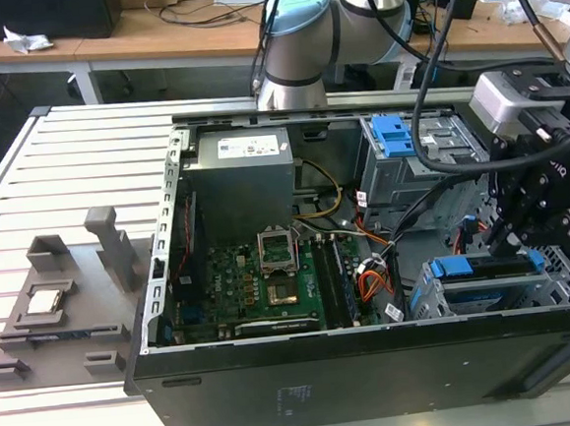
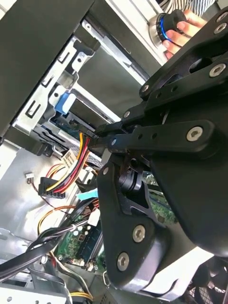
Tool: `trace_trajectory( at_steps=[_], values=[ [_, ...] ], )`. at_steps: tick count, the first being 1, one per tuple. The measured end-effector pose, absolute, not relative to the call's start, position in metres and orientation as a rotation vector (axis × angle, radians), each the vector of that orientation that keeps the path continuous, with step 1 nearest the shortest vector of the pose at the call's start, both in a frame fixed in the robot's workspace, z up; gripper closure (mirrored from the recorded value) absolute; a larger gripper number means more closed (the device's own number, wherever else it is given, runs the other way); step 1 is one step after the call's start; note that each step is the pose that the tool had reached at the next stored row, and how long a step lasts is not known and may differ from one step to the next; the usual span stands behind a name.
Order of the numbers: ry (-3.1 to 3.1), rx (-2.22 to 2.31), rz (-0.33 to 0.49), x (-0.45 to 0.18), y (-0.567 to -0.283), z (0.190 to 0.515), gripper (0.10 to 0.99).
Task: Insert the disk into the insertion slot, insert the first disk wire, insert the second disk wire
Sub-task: 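Insert the first disk wire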
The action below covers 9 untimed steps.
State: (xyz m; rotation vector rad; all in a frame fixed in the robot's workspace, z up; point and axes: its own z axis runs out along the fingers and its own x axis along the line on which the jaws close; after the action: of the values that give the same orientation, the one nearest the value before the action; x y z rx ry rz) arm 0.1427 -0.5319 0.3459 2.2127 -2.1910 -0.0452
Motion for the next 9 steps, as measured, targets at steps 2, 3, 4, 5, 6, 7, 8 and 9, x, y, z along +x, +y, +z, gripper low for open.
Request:
trace_trajectory(
  at_steps=[2, 3, 4, 5, 6, 7, 8, 9],
  values=[
    [-2.191, 2.213, -0.045, 0.143, -0.534, 0.3459, 0.925],
    [-2.191, 2.213, -0.045, 0.1431, -0.5368, 0.3458, 0.925],
    [-2.191, 2.213, -0.045, 0.1432, -0.5375, 0.3457, 0.925],
    [-2.191, 2.213, -0.045, 0.1431, -0.5375, 0.3457, 0.925],
    [-2.191, 2.213, -0.045, 0.1432, -0.5375, 0.3455, 0.925],
    [-2.191, 2.213, -0.045, 0.1432, -0.5375, 0.3454, 0.925],
    [-2.191, 2.213, -0.046, 0.1431, -0.5371, 0.345, 0.925],
    [-2.191, 2.213, -0.045, 0.1431, -0.5368, 0.345, 0.925]
  ],
)
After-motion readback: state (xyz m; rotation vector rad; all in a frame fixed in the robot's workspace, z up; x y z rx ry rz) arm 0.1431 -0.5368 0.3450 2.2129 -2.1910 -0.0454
